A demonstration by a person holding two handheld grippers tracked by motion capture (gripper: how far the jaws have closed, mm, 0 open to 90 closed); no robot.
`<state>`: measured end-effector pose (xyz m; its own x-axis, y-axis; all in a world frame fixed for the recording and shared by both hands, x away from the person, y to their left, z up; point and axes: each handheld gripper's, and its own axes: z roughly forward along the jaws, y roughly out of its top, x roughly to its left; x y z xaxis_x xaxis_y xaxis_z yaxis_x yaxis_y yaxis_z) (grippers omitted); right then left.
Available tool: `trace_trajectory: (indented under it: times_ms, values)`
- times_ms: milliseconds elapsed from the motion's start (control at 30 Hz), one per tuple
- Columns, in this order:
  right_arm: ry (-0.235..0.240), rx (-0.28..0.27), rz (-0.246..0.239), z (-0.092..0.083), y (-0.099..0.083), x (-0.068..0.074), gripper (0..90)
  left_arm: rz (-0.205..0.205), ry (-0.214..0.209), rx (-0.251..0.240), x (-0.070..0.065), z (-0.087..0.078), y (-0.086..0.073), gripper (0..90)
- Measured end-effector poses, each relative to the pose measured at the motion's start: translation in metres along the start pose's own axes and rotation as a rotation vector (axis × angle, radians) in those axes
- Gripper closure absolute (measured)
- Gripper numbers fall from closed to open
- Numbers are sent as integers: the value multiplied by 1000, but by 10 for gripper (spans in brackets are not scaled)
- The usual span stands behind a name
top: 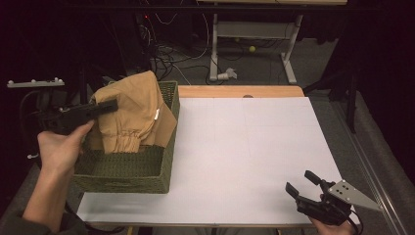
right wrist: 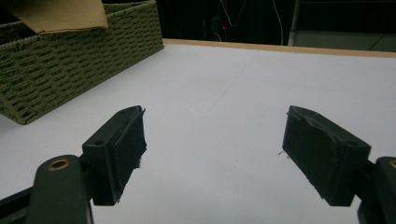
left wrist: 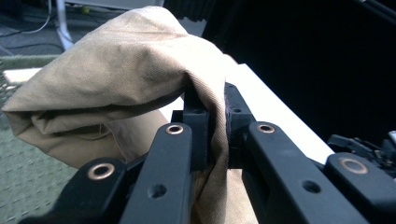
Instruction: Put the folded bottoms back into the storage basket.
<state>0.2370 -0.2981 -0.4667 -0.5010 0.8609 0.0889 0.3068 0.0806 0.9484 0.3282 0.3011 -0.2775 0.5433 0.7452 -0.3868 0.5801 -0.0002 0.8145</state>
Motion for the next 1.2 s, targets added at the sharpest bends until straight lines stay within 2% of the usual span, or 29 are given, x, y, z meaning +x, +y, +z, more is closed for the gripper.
trace_trajectory:
  times_ms: [100,467,800,967,1200]
  values:
    - [0,1,-1,0,0,0,220,-7,0,7,6,5,-2,818]
    - [0,4,1,1,0,0,220,-62,22,47,39,41,-15,818]
    - [3,5,0,1,0,0,220,-109,45,71,62,61,-26,818]
    - [3,6,-1,1,0,0,220,-120,62,91,72,70,-29,818]
    - [0,8,1,1,0,0,220,-163,68,111,87,89,-39,817]
